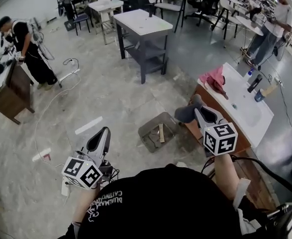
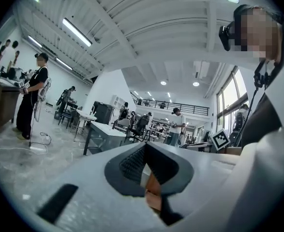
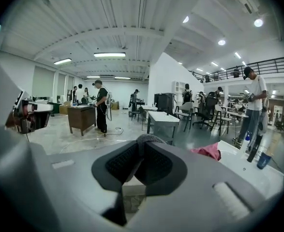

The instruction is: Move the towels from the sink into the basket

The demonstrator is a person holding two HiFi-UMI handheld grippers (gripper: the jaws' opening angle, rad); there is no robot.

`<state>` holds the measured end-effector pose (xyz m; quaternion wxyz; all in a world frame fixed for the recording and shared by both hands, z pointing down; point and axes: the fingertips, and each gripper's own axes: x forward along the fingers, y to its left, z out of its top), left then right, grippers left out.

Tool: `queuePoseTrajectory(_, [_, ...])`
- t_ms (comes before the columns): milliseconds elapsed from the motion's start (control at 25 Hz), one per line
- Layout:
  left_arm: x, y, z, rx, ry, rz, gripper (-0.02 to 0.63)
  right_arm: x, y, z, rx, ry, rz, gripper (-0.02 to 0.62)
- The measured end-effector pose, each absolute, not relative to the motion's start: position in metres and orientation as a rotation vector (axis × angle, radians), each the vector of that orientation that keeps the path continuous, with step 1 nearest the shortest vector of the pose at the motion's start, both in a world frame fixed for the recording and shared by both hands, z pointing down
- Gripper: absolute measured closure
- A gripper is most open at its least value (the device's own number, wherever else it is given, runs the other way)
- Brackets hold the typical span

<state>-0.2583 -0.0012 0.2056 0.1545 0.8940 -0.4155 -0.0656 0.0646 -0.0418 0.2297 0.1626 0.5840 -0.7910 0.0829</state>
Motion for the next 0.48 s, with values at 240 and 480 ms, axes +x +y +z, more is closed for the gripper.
queuePoseTrajectory(240, [-0.255, 0.001, 0.216, 2.545, -1.166, -0.185, 0.604, 0.064, -0.045, 0.228, 1.664, -2.238, 0.244, 0.541])
queuePoseTrajectory(480, [-0.267, 0.001, 0.225, 2.51, -1.204, -0.198, 0.604, 0.055, -0.049, 0.237, 1.619, -2.234, 0.229, 0.541])
